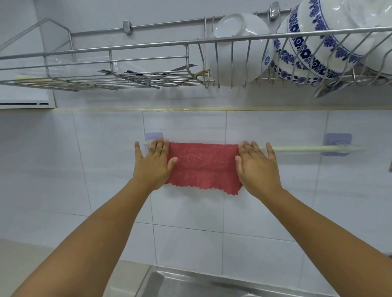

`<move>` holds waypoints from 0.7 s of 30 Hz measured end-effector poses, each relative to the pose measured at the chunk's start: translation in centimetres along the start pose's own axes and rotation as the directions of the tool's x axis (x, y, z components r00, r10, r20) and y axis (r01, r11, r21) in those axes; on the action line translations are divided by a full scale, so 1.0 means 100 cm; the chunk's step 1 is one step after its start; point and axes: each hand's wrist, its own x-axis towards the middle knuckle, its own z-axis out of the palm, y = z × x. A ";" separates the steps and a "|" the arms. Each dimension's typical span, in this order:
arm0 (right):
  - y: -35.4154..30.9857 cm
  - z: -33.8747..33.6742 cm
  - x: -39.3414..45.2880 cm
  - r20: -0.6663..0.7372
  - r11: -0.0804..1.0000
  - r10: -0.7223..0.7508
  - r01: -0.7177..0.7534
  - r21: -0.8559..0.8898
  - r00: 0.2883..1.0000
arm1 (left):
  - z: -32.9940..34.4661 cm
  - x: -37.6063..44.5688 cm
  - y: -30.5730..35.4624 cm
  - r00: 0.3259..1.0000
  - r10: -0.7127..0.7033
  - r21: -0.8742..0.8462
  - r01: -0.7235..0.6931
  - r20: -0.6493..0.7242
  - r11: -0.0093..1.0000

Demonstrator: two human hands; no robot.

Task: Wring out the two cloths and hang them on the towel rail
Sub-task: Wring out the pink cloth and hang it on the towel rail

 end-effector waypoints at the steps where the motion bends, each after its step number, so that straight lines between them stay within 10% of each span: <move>1: -0.002 0.000 0.000 0.008 1.000 0.000 0.000 -0.004 1.000 | 0.000 0.000 -0.002 1.000 0.004 -0.015 -0.004 0.010 1.000; 21: 0.052 0.017 -0.118 0.341 0.983 0.009 -0.071 0.170 0.940 | 0.000 -0.084 0.099 0.966 0.070 -0.217 -0.015 0.247 0.976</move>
